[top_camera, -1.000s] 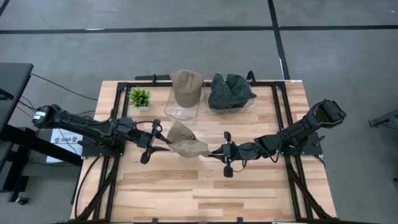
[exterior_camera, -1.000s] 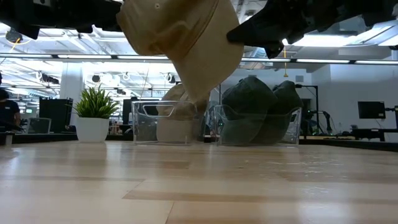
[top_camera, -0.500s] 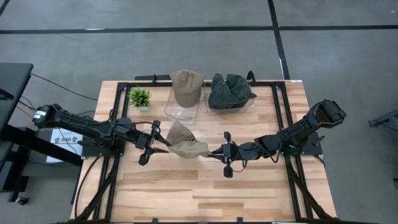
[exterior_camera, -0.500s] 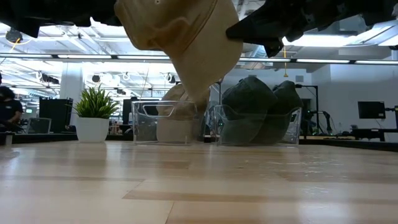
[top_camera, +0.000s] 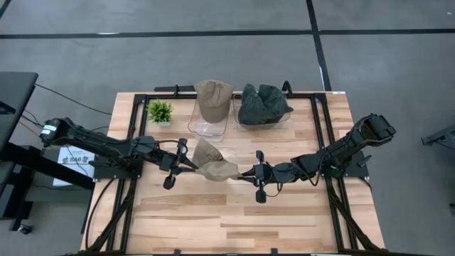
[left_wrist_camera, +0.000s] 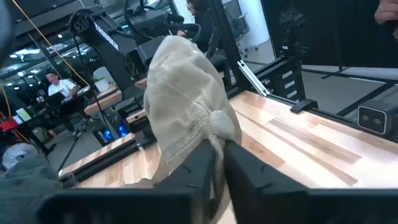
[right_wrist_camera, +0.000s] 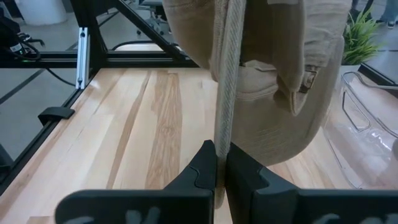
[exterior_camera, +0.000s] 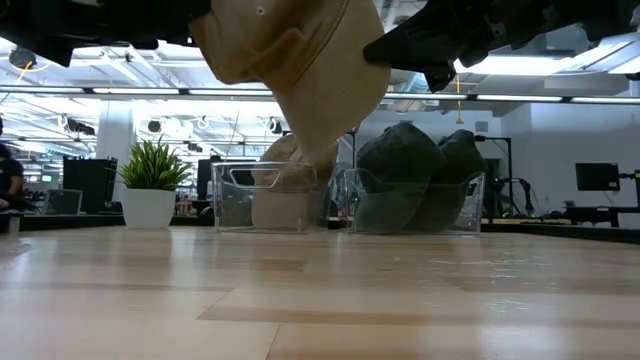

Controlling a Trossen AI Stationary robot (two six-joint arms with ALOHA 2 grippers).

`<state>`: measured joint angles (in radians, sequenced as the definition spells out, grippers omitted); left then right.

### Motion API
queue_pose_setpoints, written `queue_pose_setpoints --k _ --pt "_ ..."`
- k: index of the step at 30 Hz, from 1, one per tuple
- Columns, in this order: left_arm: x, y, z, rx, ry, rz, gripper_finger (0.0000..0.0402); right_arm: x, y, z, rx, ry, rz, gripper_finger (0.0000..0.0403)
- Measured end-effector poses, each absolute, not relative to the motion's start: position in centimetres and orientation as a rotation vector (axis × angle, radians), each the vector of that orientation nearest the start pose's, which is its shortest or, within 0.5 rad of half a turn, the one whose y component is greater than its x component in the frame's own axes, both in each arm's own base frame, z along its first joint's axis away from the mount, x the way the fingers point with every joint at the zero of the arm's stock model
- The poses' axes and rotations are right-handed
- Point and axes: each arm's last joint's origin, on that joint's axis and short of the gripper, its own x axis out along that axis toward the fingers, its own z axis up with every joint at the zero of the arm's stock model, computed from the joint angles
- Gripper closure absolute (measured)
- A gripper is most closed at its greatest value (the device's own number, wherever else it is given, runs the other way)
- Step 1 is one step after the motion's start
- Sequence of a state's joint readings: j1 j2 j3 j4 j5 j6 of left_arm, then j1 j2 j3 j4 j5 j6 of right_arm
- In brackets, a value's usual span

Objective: Pick & Place hat
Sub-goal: Put the light brown cap into the left transparent bin

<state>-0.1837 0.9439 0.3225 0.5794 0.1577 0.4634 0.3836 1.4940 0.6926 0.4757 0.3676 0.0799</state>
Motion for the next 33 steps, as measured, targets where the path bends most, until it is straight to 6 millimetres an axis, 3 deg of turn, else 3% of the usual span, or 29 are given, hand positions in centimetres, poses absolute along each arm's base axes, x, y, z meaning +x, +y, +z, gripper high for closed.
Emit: queue_pose_setpoints --k 3,12,27,33 --pt "19.26 -4.04 21.98 0.460 -0.050 -0.342 0.0390 28.49 10.38 20.21 -0.040 0.303 0.004 0.0397" --pt "19.26 -4.04 22.25 0.460 -0.077 -0.336 0.0392 28.49 10.39 20.21 -0.039 0.304 0.006 0.0390" --pt "19.25 -4.04 22.37 0.459 -0.087 -0.333 0.0393 28.48 10.40 20.17 -0.009 0.308 0.002 0.0333" --pt "19.25 -4.04 22.48 0.459 -0.098 -0.331 0.0393 28.13 10.32 19.29 0.050 0.398 -0.021 0.0286"
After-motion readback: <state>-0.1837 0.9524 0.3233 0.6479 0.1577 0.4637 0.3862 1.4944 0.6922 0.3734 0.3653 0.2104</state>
